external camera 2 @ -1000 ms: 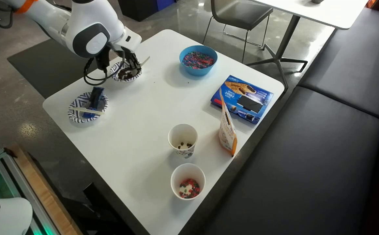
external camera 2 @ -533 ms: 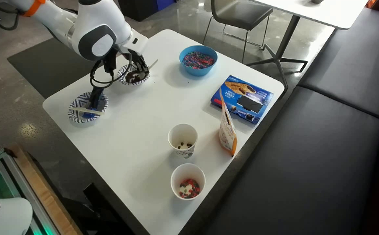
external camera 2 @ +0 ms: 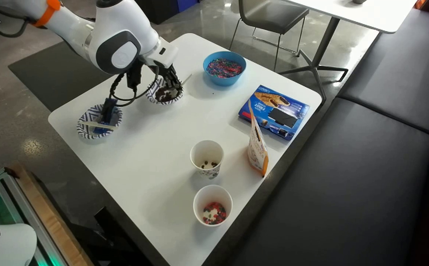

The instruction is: Pick up the spoon, scoop some objects from the bowl and put them in the cup on the right

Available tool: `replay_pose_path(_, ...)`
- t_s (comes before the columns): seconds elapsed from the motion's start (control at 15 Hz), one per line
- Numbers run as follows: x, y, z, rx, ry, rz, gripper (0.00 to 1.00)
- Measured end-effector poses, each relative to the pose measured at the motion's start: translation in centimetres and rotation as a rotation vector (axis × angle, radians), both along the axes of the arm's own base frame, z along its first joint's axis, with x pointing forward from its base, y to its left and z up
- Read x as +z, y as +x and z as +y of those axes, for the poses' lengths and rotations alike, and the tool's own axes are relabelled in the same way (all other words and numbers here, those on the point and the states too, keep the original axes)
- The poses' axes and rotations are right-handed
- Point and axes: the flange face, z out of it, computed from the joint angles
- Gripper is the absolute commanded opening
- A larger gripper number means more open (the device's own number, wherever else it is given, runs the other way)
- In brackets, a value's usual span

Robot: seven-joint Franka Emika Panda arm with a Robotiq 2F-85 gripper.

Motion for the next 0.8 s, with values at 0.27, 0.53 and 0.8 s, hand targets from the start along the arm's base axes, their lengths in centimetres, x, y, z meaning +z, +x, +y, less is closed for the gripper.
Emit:
replay_pose_path(0.27,0.2,-0.2,0.0,-0.008,-0.005,-0.001,0.04)
replay_pose_path(0.53,0.4,-1.1,1.4,0.012,0.015,0.008,0.04)
replay_pose_path(0.8,0.4,-2.1,1.4,0.023,0.014,0.021,0.04)
